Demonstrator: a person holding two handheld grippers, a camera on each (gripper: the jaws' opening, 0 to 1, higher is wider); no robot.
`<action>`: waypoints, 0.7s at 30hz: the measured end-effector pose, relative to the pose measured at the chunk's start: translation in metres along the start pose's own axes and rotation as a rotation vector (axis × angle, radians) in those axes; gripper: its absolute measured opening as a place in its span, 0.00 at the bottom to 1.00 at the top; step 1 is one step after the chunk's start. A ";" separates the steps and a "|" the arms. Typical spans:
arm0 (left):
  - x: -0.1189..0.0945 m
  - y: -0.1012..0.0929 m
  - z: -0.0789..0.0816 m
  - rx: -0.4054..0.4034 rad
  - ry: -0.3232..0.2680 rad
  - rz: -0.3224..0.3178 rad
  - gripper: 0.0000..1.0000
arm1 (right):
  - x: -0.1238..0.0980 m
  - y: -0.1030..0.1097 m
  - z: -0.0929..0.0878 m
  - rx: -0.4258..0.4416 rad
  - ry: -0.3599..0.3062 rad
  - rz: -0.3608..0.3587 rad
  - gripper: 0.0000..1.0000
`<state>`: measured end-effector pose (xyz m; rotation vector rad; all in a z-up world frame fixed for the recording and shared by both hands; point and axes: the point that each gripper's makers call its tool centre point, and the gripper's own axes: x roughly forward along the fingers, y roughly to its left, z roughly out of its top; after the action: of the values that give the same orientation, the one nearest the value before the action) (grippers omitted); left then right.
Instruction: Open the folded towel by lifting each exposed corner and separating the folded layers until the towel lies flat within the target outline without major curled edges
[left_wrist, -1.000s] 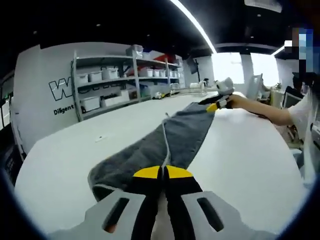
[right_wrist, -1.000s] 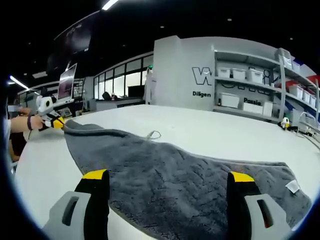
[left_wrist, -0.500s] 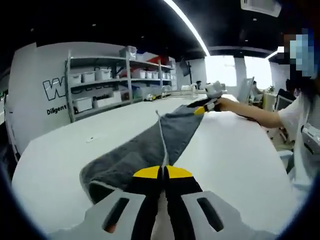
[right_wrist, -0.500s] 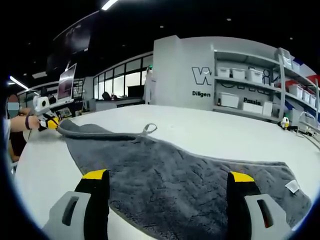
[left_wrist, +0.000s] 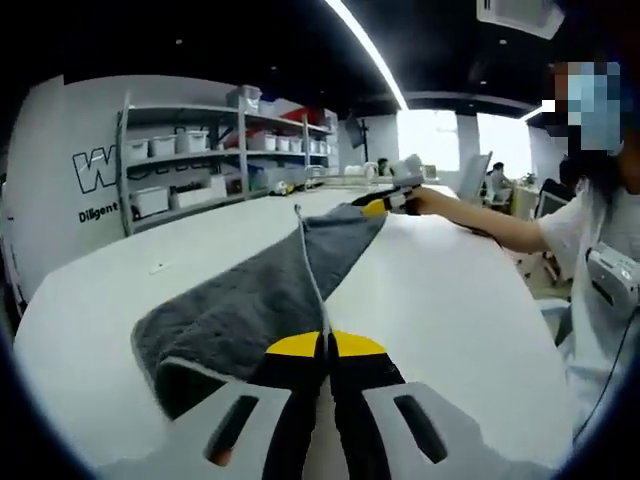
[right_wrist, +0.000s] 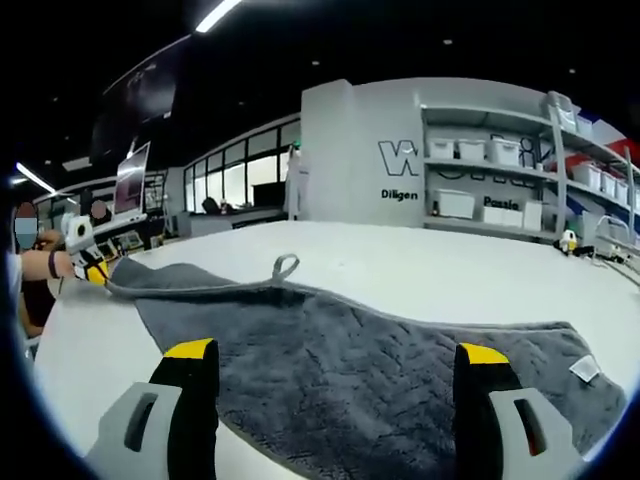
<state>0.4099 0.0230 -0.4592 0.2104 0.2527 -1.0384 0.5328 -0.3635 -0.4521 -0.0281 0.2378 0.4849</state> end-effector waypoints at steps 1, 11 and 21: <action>0.000 -0.002 -0.001 -0.003 -0.001 -0.004 0.02 | 0.000 0.000 0.001 0.005 -0.003 0.000 0.99; -0.005 -0.019 -0.003 -0.003 0.005 -0.045 0.02 | 0.000 0.001 0.002 0.005 -0.007 0.004 0.99; -0.010 -0.034 -0.002 0.007 -0.001 -0.093 0.02 | -0.003 -0.009 0.011 0.017 -0.054 -0.032 0.99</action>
<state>0.3753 0.0148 -0.4603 0.2059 0.2594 -1.1318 0.5365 -0.3719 -0.4407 -0.0022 0.1884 0.4508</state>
